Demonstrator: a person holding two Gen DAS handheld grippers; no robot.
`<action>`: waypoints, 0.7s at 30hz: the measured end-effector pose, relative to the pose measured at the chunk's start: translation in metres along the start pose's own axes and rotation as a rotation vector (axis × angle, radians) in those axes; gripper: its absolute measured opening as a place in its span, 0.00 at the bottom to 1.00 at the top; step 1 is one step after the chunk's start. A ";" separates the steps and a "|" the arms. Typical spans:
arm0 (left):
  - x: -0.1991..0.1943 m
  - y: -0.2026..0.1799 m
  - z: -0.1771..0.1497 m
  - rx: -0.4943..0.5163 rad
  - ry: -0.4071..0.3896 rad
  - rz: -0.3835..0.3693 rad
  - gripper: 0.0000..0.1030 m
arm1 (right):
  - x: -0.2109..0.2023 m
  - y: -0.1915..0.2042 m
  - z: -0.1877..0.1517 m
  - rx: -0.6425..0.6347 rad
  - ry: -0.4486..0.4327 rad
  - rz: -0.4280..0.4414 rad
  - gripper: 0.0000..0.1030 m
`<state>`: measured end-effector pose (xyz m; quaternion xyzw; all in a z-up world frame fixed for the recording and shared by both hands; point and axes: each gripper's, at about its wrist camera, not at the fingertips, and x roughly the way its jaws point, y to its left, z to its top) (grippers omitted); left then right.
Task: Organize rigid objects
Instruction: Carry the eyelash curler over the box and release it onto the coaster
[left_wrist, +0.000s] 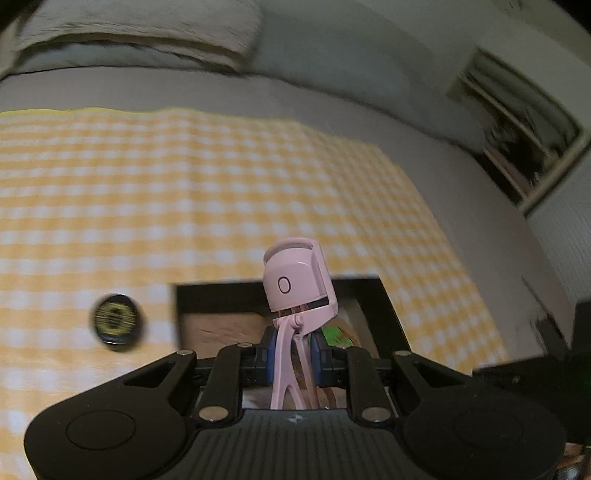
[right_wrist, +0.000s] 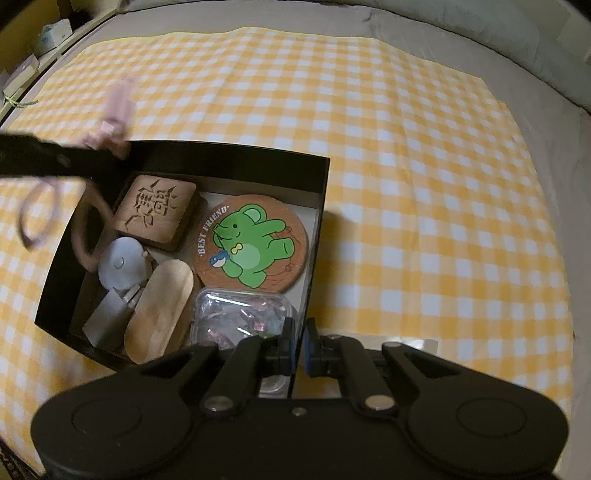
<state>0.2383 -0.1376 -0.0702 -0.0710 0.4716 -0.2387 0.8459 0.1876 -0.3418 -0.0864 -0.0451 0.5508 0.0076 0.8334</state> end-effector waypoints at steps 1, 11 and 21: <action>0.009 -0.005 -0.002 0.015 0.019 -0.003 0.19 | 0.000 0.000 0.000 0.004 0.002 0.003 0.05; 0.067 -0.035 -0.007 0.139 0.123 -0.016 0.19 | -0.002 -0.002 0.000 0.016 0.004 0.019 0.05; 0.082 -0.037 -0.004 0.131 0.134 -0.026 0.53 | -0.002 -0.003 -0.001 0.029 0.004 0.026 0.05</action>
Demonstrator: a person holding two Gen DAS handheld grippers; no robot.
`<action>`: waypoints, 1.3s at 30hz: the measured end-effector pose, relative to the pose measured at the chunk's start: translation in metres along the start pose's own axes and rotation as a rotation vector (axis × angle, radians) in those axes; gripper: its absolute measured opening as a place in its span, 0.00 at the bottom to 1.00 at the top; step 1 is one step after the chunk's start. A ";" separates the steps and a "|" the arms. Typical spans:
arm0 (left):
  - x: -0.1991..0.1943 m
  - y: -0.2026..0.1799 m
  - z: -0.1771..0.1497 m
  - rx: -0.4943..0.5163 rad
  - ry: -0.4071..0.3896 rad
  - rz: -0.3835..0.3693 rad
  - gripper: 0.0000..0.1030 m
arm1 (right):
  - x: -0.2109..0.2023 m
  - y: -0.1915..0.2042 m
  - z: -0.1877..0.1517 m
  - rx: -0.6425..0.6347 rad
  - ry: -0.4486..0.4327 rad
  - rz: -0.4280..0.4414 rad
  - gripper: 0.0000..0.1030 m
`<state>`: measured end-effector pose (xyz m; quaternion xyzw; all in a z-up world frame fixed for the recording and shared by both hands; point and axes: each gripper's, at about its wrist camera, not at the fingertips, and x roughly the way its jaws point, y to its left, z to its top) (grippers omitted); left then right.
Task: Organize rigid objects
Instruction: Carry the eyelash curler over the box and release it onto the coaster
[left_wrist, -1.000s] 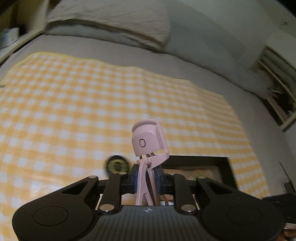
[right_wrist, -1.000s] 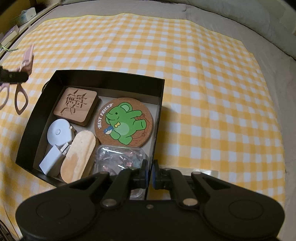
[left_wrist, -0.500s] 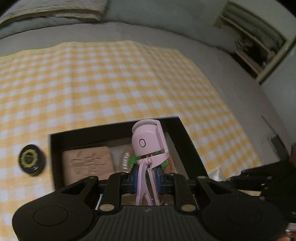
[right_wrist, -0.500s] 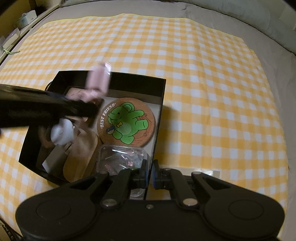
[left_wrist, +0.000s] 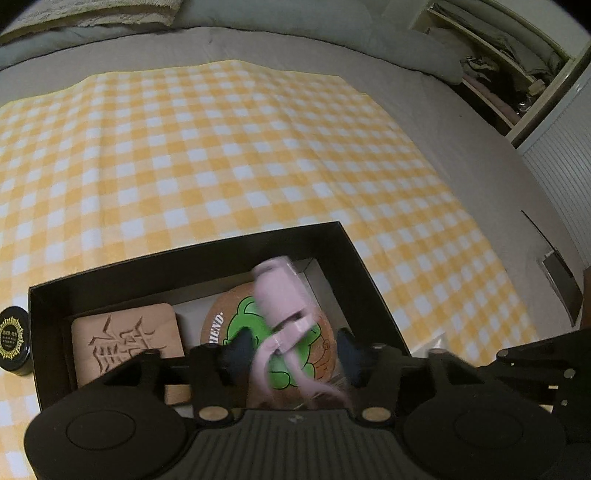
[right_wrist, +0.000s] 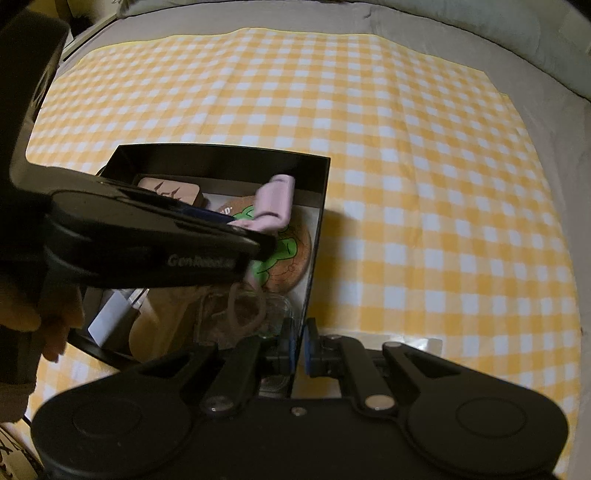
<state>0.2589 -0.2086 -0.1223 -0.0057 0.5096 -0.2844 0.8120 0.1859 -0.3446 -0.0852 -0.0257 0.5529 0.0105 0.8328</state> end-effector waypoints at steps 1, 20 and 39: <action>-0.001 0.000 0.000 0.001 0.001 -0.001 0.55 | 0.000 0.000 0.000 0.001 0.000 0.001 0.05; -0.038 0.003 -0.012 0.016 -0.041 0.075 0.92 | 0.001 0.002 -0.001 -0.005 -0.005 0.002 0.05; -0.121 0.081 -0.020 -0.016 -0.214 0.228 1.00 | 0.001 0.004 0.000 -0.019 -0.006 -0.013 0.05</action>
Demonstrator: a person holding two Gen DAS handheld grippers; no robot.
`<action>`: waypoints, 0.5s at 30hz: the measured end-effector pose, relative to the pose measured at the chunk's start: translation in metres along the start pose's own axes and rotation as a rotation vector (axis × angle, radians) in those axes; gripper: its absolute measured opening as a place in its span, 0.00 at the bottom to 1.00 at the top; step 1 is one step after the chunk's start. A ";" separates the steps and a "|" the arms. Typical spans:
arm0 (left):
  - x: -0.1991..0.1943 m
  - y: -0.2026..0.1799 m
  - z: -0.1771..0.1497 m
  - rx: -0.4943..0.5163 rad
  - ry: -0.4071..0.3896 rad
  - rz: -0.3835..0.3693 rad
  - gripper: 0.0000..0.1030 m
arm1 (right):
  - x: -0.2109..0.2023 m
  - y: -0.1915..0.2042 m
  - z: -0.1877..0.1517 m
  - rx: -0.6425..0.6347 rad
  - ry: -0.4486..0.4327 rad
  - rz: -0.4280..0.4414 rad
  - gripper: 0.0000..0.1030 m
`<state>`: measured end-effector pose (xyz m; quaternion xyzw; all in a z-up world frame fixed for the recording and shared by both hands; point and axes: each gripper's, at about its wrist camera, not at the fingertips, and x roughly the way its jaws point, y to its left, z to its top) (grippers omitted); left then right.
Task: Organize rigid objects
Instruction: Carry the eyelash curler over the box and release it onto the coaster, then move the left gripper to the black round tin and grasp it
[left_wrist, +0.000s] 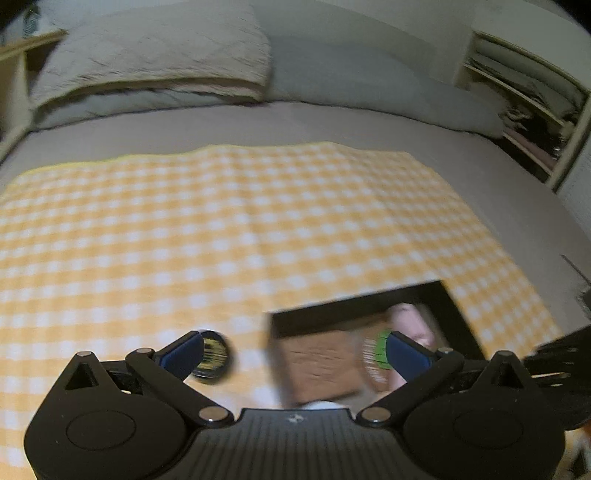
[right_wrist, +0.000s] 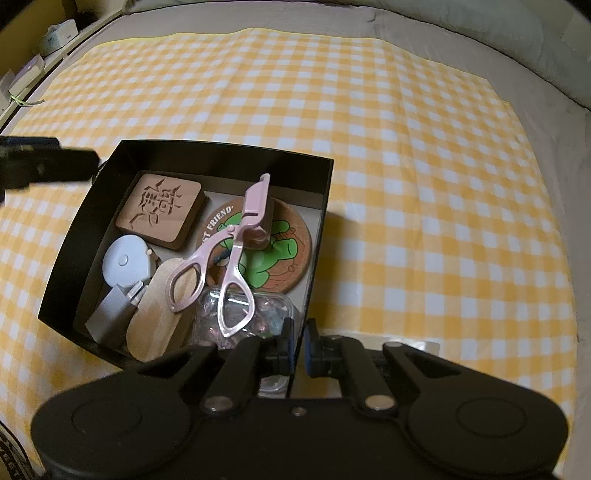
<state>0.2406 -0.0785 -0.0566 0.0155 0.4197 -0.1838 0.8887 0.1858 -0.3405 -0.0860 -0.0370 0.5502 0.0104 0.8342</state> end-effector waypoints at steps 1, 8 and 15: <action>0.000 0.007 -0.001 -0.001 -0.004 0.018 1.00 | 0.000 0.000 -0.001 0.000 0.000 0.000 0.06; 0.010 0.051 -0.006 0.003 0.008 0.107 1.00 | 0.000 0.000 -0.001 0.001 0.000 -0.001 0.06; 0.022 0.063 -0.023 0.192 -0.014 0.118 1.00 | 0.000 0.001 -0.001 -0.002 0.000 0.001 0.06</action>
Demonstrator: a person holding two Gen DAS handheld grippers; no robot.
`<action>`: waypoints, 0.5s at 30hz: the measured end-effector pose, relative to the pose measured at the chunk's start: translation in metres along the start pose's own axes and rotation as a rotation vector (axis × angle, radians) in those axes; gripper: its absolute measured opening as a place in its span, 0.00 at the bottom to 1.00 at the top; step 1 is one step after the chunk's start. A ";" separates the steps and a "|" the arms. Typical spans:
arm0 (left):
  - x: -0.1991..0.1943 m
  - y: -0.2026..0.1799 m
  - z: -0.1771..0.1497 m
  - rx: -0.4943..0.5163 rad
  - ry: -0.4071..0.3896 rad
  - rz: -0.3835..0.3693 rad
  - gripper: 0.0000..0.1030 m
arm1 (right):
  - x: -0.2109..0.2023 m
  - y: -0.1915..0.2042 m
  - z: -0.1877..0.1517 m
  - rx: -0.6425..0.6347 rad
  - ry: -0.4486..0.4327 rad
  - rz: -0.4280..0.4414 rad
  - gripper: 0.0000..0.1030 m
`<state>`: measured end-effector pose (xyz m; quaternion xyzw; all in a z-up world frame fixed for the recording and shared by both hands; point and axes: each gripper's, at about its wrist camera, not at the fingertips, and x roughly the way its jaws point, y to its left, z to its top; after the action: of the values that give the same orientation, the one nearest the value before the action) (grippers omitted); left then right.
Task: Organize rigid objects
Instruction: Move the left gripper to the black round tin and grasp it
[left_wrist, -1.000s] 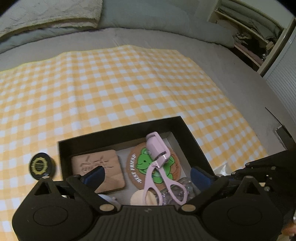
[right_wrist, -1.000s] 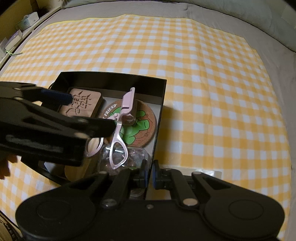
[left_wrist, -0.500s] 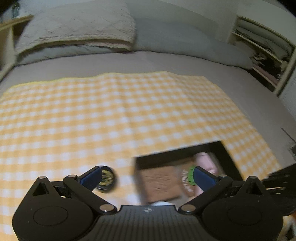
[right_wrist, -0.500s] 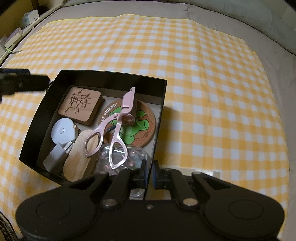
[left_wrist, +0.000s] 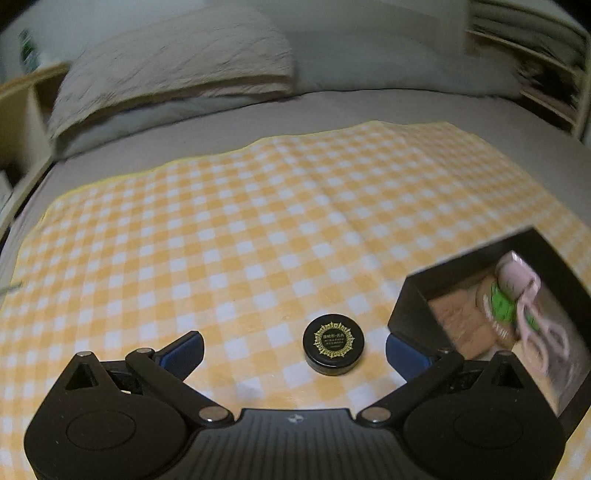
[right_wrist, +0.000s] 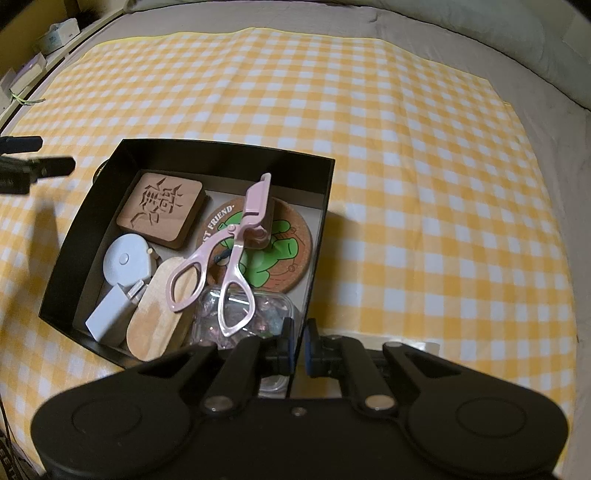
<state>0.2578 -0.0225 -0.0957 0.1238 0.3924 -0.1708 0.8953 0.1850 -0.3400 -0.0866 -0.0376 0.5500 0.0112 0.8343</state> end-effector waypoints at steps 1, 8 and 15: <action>0.002 -0.001 -0.002 0.025 -0.010 -0.005 1.00 | 0.000 0.000 0.000 0.000 0.000 0.000 0.06; 0.024 -0.016 -0.014 0.138 0.034 -0.053 1.00 | -0.001 -0.002 -0.001 0.001 0.000 0.006 0.06; 0.044 -0.011 -0.016 0.073 0.080 -0.081 1.00 | 0.000 -0.001 -0.001 -0.004 0.002 0.002 0.06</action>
<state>0.2711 -0.0359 -0.1398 0.1470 0.4262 -0.2161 0.8660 0.1843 -0.3409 -0.0864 -0.0387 0.5509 0.0130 0.8336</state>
